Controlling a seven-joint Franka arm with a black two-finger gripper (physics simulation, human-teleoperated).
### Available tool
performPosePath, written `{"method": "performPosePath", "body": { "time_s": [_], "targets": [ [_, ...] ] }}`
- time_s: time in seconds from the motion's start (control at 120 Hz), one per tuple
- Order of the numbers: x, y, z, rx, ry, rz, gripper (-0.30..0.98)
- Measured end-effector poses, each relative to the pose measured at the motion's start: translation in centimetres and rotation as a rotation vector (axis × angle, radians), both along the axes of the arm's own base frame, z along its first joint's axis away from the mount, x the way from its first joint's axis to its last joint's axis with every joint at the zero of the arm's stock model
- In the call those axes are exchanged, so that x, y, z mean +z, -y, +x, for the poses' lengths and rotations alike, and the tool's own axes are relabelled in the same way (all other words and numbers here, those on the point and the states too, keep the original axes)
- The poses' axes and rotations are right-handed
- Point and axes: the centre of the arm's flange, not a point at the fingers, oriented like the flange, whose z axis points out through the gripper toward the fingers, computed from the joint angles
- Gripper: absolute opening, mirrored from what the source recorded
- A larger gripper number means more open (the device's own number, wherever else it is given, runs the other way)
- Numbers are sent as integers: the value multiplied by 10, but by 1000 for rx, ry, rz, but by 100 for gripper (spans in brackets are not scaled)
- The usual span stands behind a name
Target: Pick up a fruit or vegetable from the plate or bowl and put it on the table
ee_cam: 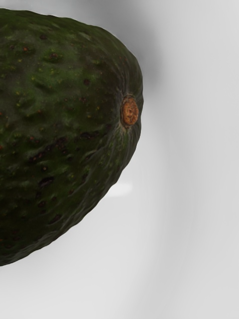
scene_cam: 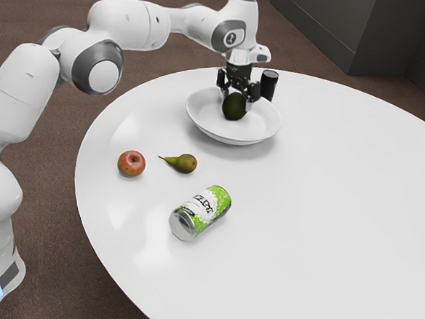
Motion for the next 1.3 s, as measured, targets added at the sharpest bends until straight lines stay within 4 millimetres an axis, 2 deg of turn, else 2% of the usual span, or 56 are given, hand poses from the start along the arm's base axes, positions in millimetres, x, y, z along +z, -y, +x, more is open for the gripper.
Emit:
{"method": "performPosePath", "body": {
  "time_s": [0.075, 0.1, 0.217, 0.267, 0.317, 0.35, 0.383, 0.4, 0.433, 0.475, 0.5, 0.533, 0.575, 0.625, 0.658, 0.7, 0.733, 0.767, 0.825, 0.883, 1.008, 1.217, 1.3],
  "targets": [
    [-15, 2, 2, 0, -8, -17, 68],
    [-16, 2, 3, 1, -8, -20, 64],
    [-9, 2, 4, 9, 13, -13, 46],
    [11, 0, 5, 13, 46, 8, 41],
    [53, -1, 7, 13, 114, 56, 41],
    [82, 7, 7, 2, 156, 88, 42],
    [119, 37, 10, -37, 208, 122, 42],
    [135, 58, 13, -70, 234, 129, 43],
    [162, 115, 22, -167, 288, 118, 44],
    [184, 184, 29, -286, 338, 93, 44],
    [184, 229, 34, -362, 347, 77, 45],
    [166, 279, 43, -448, 331, 53, 47],
    [115, 327, 53, -534, 258, 24, 47],
    [50, 360, 55, -602, 170, 8, 45],
    [20, 374, 53, -633, 138, 4, 44],
    [-1, 383, 52, -658, 126, 2, 52],
    [-3, 387, 53, -671, 139, 5, 56],
    [12, 386, 57, -675, 183, 13, 57],
    [51, 385, 62, -677, 276, 30, 61],
    [68, 390, 63, -690, 323, 40, 64],
    [77, 401, 63, -722, 363, 49, 65],
    [77, 402, 64, -752, 382, 59, 67],
    [91, 408, 57, -770, 400, 68, 68]
  ]
}}
